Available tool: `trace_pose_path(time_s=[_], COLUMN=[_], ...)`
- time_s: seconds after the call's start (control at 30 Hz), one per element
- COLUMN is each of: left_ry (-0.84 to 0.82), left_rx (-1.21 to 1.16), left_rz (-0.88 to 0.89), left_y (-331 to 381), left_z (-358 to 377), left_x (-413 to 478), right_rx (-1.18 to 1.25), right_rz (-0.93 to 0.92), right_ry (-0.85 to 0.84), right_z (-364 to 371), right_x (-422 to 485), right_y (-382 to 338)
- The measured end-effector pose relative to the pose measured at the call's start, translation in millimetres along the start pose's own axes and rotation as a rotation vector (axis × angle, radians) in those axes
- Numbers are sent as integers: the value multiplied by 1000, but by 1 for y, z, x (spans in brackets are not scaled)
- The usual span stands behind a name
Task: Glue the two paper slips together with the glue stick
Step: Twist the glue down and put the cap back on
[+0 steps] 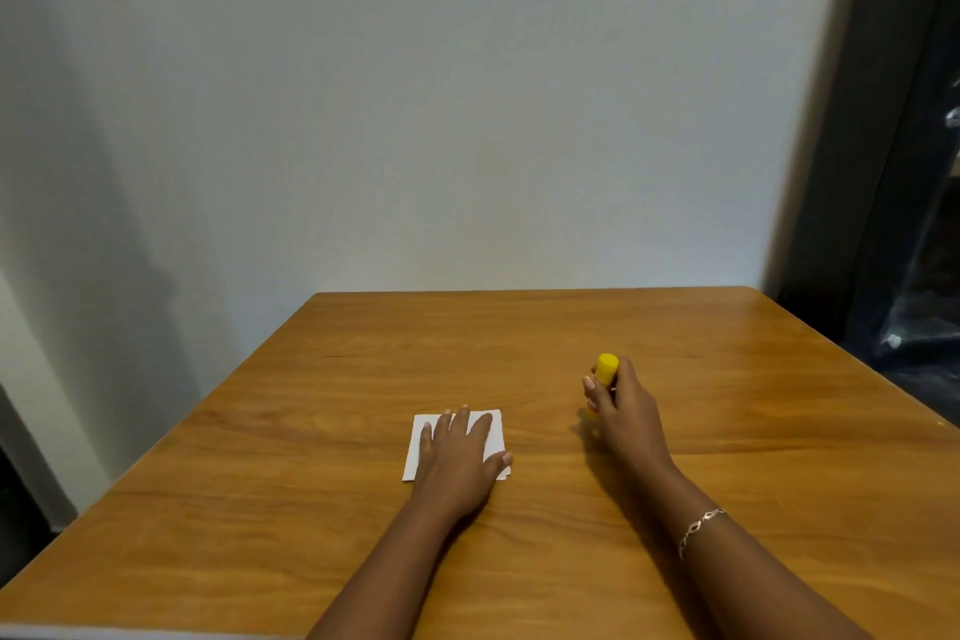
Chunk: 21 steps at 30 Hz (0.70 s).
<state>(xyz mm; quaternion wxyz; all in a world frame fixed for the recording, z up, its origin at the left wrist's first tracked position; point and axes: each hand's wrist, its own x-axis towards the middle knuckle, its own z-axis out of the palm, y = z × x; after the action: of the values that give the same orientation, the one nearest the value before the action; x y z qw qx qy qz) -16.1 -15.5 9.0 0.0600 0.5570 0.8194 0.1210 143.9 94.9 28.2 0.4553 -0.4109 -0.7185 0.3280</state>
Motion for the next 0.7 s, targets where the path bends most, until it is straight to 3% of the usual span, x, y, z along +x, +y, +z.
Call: trace_pose_path(time_s=[0.7], left_ry=[-82], left_rx=[74], left_rz=[82], left_y=[21], left_z=[20], left_x=[44], right_rx=[-95], right_rz=[-45], right_ry=[-44], right_z=[9], right_x=[5], right_y=[25])
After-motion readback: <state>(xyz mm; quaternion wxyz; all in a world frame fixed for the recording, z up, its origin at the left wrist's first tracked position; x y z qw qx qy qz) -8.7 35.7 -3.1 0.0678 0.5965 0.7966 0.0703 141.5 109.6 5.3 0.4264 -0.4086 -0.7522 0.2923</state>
